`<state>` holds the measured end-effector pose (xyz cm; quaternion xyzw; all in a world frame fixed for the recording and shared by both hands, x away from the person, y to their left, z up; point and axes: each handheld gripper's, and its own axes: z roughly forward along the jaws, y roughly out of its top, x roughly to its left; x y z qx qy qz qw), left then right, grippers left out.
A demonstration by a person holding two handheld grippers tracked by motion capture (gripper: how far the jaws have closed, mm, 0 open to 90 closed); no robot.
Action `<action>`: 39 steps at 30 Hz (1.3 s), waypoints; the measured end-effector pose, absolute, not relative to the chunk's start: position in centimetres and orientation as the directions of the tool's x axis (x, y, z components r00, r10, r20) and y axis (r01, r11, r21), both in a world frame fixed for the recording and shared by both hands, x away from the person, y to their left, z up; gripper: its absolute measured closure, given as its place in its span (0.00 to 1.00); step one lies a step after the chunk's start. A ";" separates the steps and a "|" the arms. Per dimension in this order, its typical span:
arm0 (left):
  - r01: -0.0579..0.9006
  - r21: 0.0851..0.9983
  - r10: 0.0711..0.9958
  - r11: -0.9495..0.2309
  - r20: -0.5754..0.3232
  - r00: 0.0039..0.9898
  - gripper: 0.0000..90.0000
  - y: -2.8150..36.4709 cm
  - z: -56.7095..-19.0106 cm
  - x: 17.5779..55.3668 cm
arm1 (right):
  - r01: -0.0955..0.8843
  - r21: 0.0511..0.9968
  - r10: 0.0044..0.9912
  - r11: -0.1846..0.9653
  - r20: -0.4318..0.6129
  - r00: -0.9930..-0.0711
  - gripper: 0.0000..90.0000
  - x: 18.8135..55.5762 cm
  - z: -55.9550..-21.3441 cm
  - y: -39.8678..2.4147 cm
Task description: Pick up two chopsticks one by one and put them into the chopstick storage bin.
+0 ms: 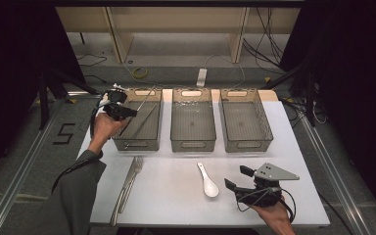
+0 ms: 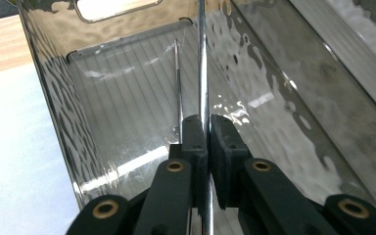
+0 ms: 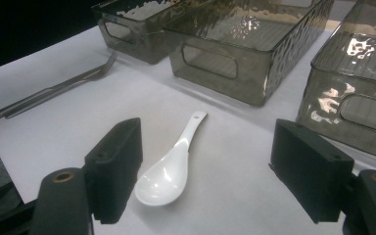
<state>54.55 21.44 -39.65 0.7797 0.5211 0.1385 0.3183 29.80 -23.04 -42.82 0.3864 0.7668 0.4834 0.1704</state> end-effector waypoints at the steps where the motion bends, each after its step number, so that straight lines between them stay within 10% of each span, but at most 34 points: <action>1: 0.725 0.640 0.901 -0.255 -0.115 0.418 0.94 21.5 -39.8 54.5 | 0.428 0.873 0.757 0.234 0.112 -0.643 0.32 29.8 -42.8 -23.0; 23: 0.757 0.598 0.905 -0.263 -0.120 0.409 0.92 21.0 -41.2 55.0 | 0.428 0.873 0.756 0.232 0.115 -0.645 0.32 29.8 -42.8 -23.1; 28: 0.750 0.623 0.906 -0.220 -0.154 0.394 0.64 21.0 -40.3 54.7 | 0.428 0.874 0.756 0.230 0.117 -0.644 0.32 29.8 -42.8 -23.1; 39: 0.729 0.666 0.845 -0.157 -0.292 0.449 0.34 20.9 -37.6 51.7 | 0.436 0.869 0.752 0.235 0.122 -0.648 0.32 29.9 -42.8 -22.9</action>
